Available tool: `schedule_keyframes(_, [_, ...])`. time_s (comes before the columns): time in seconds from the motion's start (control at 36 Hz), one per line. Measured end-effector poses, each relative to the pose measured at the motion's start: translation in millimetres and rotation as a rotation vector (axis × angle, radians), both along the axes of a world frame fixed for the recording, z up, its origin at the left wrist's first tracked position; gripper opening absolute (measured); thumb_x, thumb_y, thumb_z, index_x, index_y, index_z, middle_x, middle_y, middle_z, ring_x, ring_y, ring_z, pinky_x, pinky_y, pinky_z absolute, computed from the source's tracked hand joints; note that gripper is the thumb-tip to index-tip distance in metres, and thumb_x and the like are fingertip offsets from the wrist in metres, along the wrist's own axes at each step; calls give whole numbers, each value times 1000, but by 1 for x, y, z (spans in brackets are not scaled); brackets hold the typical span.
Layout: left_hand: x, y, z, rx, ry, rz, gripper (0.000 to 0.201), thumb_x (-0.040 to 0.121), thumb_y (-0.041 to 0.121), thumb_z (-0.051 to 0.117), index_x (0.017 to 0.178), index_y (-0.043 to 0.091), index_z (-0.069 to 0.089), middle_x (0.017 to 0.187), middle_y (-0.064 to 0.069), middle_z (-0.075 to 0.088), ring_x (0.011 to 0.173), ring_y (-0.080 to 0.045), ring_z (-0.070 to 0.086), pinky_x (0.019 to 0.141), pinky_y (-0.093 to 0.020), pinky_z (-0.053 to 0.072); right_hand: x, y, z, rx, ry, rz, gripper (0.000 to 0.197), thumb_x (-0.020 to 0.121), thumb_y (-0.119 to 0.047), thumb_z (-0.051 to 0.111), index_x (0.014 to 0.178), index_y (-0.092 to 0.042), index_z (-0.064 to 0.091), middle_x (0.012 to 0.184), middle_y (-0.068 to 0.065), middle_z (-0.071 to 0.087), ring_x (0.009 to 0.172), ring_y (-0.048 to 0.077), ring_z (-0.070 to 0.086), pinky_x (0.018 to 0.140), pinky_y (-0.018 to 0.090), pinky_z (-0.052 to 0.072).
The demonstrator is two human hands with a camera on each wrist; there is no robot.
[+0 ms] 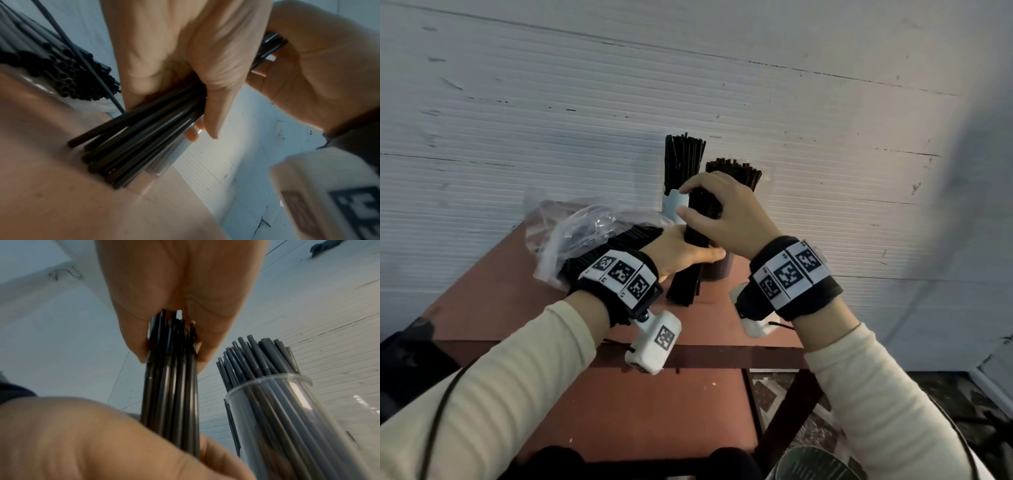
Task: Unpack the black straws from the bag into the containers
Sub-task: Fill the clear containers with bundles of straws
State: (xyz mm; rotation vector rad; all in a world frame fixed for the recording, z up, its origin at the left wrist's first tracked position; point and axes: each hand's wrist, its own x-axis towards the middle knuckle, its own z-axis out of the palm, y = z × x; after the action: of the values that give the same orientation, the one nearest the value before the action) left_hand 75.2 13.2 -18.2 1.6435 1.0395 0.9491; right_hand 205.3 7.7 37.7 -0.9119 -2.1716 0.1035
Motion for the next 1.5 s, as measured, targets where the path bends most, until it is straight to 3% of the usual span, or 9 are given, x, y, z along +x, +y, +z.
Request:
schedule_keyframes(0.33, [-3,-4,-8,5,210,72,39,91,47,61,84,10,70,97,-5,73,98,-15,66,93,-27,45,-7,-10,0,8,175,40,52,80,-24,75,123,-12,47,106,-3,56,103,7,53,85,8,39])
schedule_keyframes(0.44, [-5,-6,-4,117,165,149,40,93,46,57,78,11,69,86,-3,73,91,-15,67,96,-31,48,-6,-15,6,-54,317,56,80,72,-35,82,133,-15,34,118,-1,51,106,11,57,92,30,51])
schedule_keyframes(0.56, [-8,-8,9,237,143,218,33,94,33,53,68,16,64,78,-8,71,82,-30,65,84,-42,49,4,-16,12,-105,285,46,105,63,-42,86,143,-20,21,127,-3,42,103,4,53,83,15,49])
schedule_keyframes(0.67, [-14,-13,17,143,159,72,48,72,42,72,108,11,67,102,-5,71,96,-21,68,88,-36,55,9,-16,15,-172,80,34,80,57,-56,84,119,-17,53,119,5,45,105,6,44,84,5,39])
schedule_keyframes(0.86, [-7,-31,21,271,236,-168,28,87,25,71,93,-2,70,89,-19,71,88,-20,70,86,-37,55,1,-27,10,-253,30,164,21,79,-22,77,82,-4,68,75,4,68,70,13,64,66,28,52])
schedule_keyframes(0.94, [-4,-31,21,273,176,-151,25,85,20,74,93,-3,68,90,-21,69,87,-25,68,83,-38,57,2,-26,12,-238,65,139,27,81,-17,73,77,7,60,72,20,62,67,27,61,64,40,51])
schedule_keyframes(1.06, [2,-23,25,261,114,-42,70,68,50,83,126,26,50,110,6,65,103,-6,63,91,-33,53,14,-16,35,-173,205,118,17,83,-11,71,79,4,63,72,8,65,68,13,64,63,24,53])
schedule_keyframes(1.31, [16,27,29,202,87,262,144,41,66,87,150,34,-3,151,-2,25,140,-17,29,116,-37,26,51,29,87,-119,590,-36,13,82,-13,69,72,-10,61,67,4,58,61,14,57,54,26,45])
schedule_keyframes(1.5, [18,61,38,87,217,118,117,68,26,88,153,22,8,129,8,47,127,-13,47,101,-22,33,54,58,97,-164,593,-78,12,77,-20,70,75,-11,62,74,9,60,67,20,60,61,36,49])
